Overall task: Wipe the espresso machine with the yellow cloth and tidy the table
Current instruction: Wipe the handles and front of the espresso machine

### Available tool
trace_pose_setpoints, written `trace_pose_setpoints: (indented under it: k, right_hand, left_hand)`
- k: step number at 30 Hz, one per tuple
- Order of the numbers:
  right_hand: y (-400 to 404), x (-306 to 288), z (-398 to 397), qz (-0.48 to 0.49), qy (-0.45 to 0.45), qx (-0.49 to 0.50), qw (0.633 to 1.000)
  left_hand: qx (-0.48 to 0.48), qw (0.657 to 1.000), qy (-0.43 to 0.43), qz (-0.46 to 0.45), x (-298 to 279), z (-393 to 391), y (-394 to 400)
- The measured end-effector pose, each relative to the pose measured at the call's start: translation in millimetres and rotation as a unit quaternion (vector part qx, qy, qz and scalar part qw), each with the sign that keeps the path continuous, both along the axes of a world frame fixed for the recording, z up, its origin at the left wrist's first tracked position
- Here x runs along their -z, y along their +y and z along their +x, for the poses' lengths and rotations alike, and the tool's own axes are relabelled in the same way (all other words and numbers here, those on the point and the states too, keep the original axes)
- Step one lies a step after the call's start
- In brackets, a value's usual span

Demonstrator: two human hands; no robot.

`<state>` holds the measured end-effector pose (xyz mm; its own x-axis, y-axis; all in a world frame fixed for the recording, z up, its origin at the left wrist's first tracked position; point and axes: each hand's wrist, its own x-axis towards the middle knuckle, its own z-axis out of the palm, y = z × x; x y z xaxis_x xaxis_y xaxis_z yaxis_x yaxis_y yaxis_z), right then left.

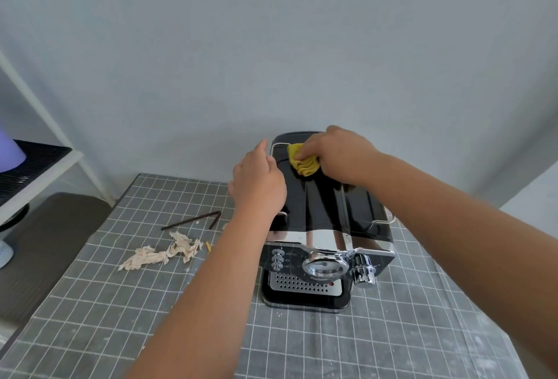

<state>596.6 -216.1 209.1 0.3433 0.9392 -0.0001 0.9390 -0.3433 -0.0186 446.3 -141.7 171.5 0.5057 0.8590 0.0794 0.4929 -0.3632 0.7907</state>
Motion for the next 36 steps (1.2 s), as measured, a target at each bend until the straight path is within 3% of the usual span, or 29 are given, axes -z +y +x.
trace_pose_setpoints:
  k: [6, 12, 18, 27, 31, 36]
  right_hand:
    - [18, -7, 1, -0.007, -0.033, 0.036, 0.999]
    - [23, -5, 0, -0.011, 0.012, 0.034, 0.999]
    - [-3, 2, -9, 0.026, 0.001, -0.055, 0.998]
    - [-75, -6, -43, 0.049, 0.084, -0.249, 0.964]
    - [-65, -6, -30, 0.052, 0.082, -0.203, 0.974]
    - [-33, 10, -11, 0.11, 0.06, -0.04, 0.991]
  left_hand:
    - [-0.002, 0.999, 0.007, -0.037, -2, 0, -2]
    - [-0.004, 0.999, 0.024, -0.023, -7, -3, -6]
    - [-0.005, 1.0, 0.02, -0.018, -6, -1, -6]
    - [0.009, 1.0, -0.006, -0.001, -3, -2, -6]
    - [0.01, 1.0, -0.008, 0.005, -3, -1, -6]
    - [0.046, 0.998, 0.017, 0.03, -6, -3, -6]
